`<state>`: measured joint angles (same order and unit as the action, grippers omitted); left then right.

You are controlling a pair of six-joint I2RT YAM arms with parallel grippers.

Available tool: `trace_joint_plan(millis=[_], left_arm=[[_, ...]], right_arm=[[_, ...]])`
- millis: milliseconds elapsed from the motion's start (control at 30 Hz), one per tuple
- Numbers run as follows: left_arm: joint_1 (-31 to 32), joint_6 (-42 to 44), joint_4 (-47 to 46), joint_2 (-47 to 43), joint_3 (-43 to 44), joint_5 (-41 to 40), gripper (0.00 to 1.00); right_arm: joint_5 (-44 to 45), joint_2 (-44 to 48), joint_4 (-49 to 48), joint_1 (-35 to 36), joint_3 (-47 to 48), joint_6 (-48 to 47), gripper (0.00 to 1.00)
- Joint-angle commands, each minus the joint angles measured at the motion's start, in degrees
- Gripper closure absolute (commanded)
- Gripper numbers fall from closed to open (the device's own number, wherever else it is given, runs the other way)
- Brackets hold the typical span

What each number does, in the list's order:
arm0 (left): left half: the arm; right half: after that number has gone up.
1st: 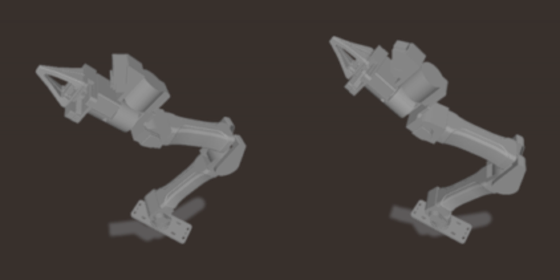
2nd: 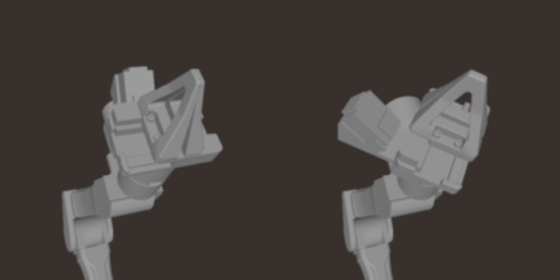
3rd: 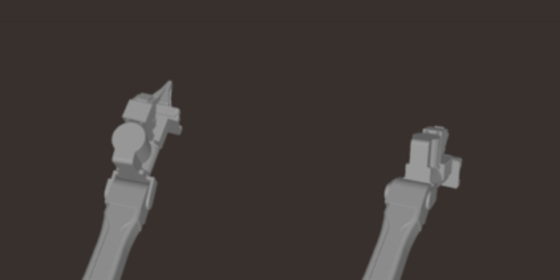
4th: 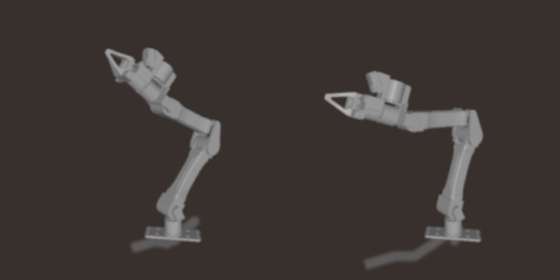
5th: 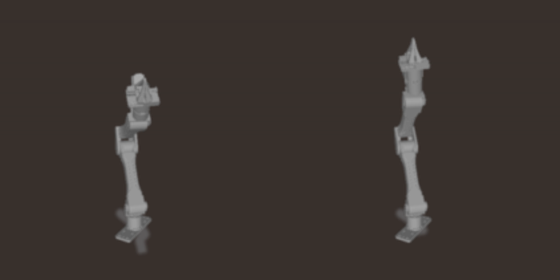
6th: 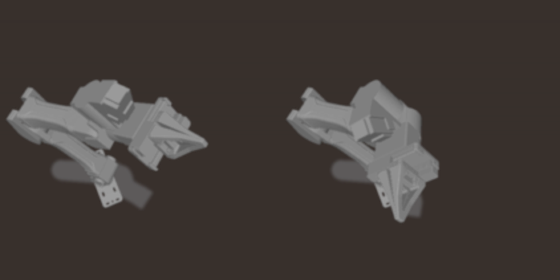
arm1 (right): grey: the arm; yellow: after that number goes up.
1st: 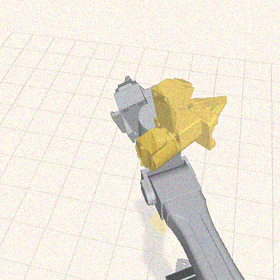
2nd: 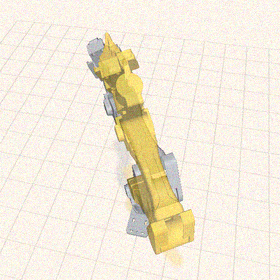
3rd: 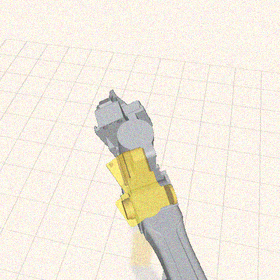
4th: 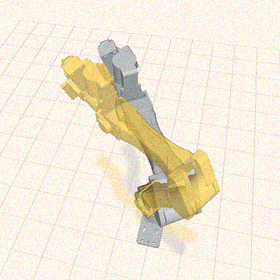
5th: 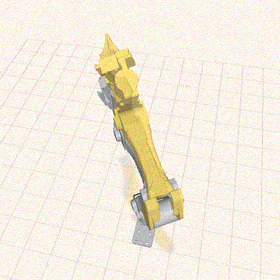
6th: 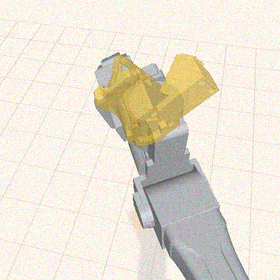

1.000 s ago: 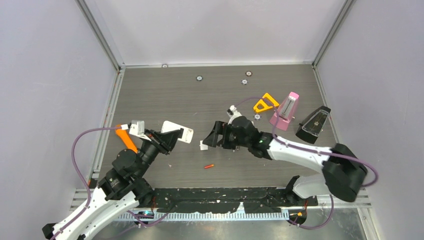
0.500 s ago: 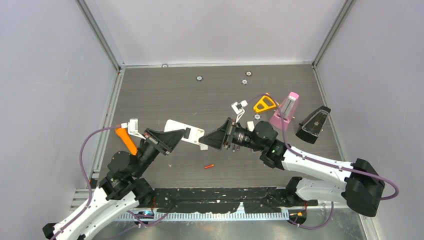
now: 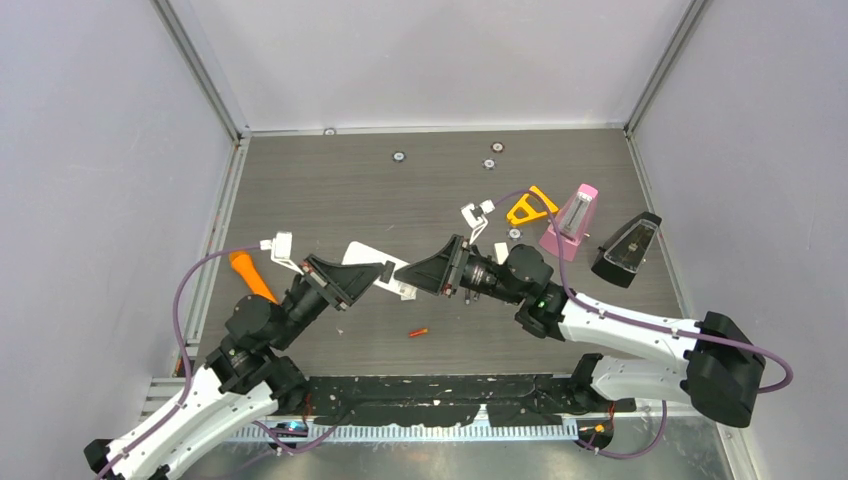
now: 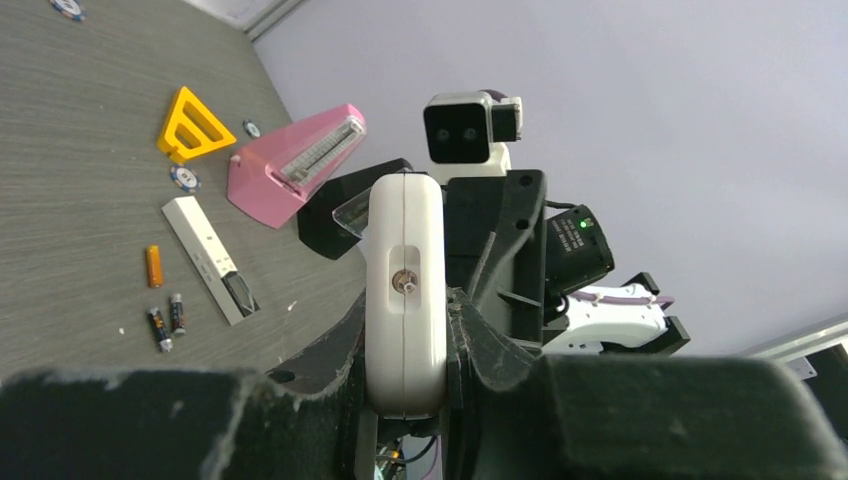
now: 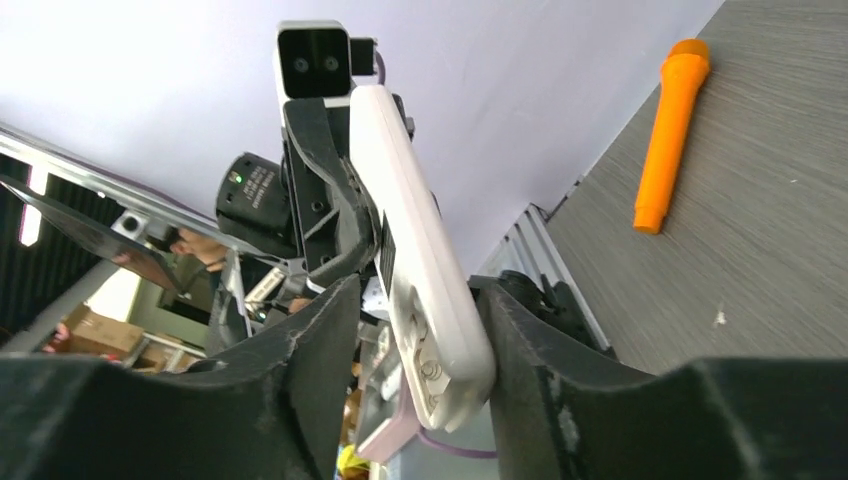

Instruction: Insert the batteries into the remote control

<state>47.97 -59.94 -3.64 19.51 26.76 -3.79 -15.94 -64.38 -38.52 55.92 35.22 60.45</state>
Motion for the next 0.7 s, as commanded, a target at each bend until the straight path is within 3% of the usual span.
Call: trace_joint_plan(millis=[0,133,233,333,400,667], left_arm=[[-0.06,-0.71,-5.56,0.6,1.53,2.13,1.0],[-0.04,-0.95,-6.55,1.25,1.17,2.74,0.99],[-0.06,-1.55,-7.98,1.5,0.24,2.83,0.87],[-0.11,-1.86,-11.59,1.28,-1.49,2.83,0.64],[-0.05,-1.68,-13.16,1.15,-2.32,2.48,0.55],[-0.06,1.08,-13.12,1.92,-2.07,2.32,0.39]], right_arm=[[3.04,-1.31,-10.26,0.37,-0.5,5.35,0.57],[5.47,-2.88,-15.25,0.52,-2.68,11.04,0.8],[7.66,-4.28,-18.9,1.32,-4.06,15.44,0.93],[10.94,-5.24,-22.26,2.4,-5.32,17.76,0.95],[13.17,-5.22,-22.52,3.38,-5.71,18.49,0.95],[18.89,-4.42,-19.86,5.23,-6.61,20.27,0.95]])
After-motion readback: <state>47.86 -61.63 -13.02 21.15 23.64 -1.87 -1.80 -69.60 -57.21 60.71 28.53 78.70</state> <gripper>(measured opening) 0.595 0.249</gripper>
